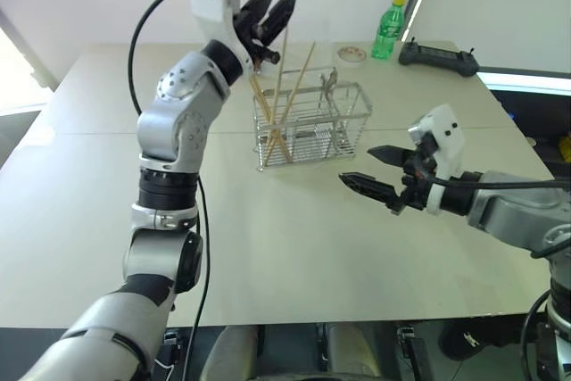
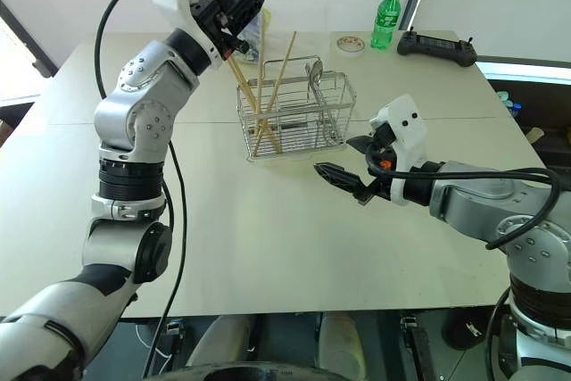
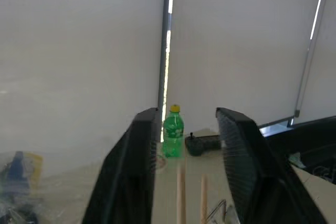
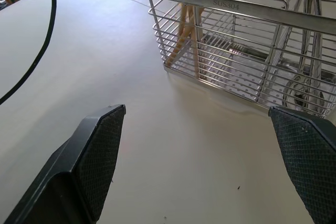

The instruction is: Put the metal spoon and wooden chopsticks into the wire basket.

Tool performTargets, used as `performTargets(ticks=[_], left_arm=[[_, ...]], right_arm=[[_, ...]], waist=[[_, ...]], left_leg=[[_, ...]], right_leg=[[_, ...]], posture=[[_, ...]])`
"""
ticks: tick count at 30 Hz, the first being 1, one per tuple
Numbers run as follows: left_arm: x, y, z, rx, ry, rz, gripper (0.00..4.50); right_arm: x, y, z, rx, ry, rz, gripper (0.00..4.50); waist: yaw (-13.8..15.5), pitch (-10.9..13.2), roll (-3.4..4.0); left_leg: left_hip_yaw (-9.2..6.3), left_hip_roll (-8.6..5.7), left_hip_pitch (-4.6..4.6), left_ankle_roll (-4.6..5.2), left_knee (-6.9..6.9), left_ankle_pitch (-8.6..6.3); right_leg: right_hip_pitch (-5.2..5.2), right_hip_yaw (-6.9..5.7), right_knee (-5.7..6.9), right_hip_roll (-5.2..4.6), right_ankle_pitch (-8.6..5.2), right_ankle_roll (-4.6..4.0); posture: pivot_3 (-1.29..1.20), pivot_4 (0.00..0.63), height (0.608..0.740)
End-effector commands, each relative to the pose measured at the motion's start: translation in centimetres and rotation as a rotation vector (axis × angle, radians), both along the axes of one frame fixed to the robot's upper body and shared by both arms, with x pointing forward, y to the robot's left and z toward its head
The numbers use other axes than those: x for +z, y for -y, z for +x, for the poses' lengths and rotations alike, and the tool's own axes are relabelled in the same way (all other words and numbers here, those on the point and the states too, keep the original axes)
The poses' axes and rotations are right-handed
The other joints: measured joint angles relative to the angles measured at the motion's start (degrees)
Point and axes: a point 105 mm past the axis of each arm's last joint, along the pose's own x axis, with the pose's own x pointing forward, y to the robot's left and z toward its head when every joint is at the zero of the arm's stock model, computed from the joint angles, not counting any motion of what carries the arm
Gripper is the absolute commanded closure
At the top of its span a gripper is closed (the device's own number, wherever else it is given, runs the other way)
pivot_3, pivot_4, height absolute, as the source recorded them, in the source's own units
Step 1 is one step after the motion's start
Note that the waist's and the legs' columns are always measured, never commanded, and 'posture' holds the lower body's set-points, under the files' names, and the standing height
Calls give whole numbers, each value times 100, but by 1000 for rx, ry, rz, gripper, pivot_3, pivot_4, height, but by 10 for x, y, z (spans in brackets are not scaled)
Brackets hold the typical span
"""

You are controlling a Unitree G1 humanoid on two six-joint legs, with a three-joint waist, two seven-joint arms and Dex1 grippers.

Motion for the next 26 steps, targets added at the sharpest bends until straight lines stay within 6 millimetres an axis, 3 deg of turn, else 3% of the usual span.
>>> performTargets(ticks=[1, 2, 3, 9, 13, 15, 20, 26], left_arm=[[19, 1, -13, -34, 43, -39, 842], [20, 1, -14, -49, 24, -55, 180], [22, 0, -14, -63, 10, -71, 52], [59, -29, -19, -120, -4, -68, 52], [72, -57, -45, -194, 84, 210, 52], [64, -69, -53, -186, 127, 383, 52], [-5, -121, -71, -242, -55, 781, 52], [-50, -133, -86, -291, -181, 913, 52]], right_arm=[[13, 0, 0, 9, 52, 6, 0], [13, 0, 1, 10, 52, 5, 0], [13, 0, 1, 10, 52, 4, 0], [13, 1, 4, 11, 54, -7, 0], [20, 17, 11, -33, 81, -36, 0], [24, 24, 15, -52, 94, -44, 0], [38, 44, 26, -100, 145, -73, 0], [39, 46, 34, -88, 153, -79, 0]], waist=[[-1, 0, 0], [-2, 0, 0], [-2, 0, 0], [-35, 2, 2], [-124, 5, 9], [-151, 6, 14], [-161, 11, 35], [-95, 18, 27]], left_leg=[[0, 0, 0, 0, 0, 0], [0, 0, 0, 0, 0, 0], [0, 1, 0, 0, 0, 0], [0, -1, 0, 0, -1, 0], [5, -1, 2, 5, -9, -3], [7, 0, 5, 4, -19, -3], [20, 12, 14, 5, -33, -3], [11, 20, -2, 4, -32, -3]], right_leg=[[0, 0, 0, 0, 0, 0], [0, 0, 0, 0, 0, 0], [0, 0, 0, 0, 0, 0], [-3, -1, 2, 3, 0, 0], [-7, -1, 4, 5, -1, 0], [-7, 0, 2, 5, -2, -1], [-9, 7, -2, 2, -7, -10], [-15, 5, -12, -5, -17, -29]], posture=[[0, 150, 713], [0, 150, 713], [0, 150, 713], [0, 150, 713], [0, 150, 713], [0, 150, 713], [0, 150, 713], [0, 150, 713]])
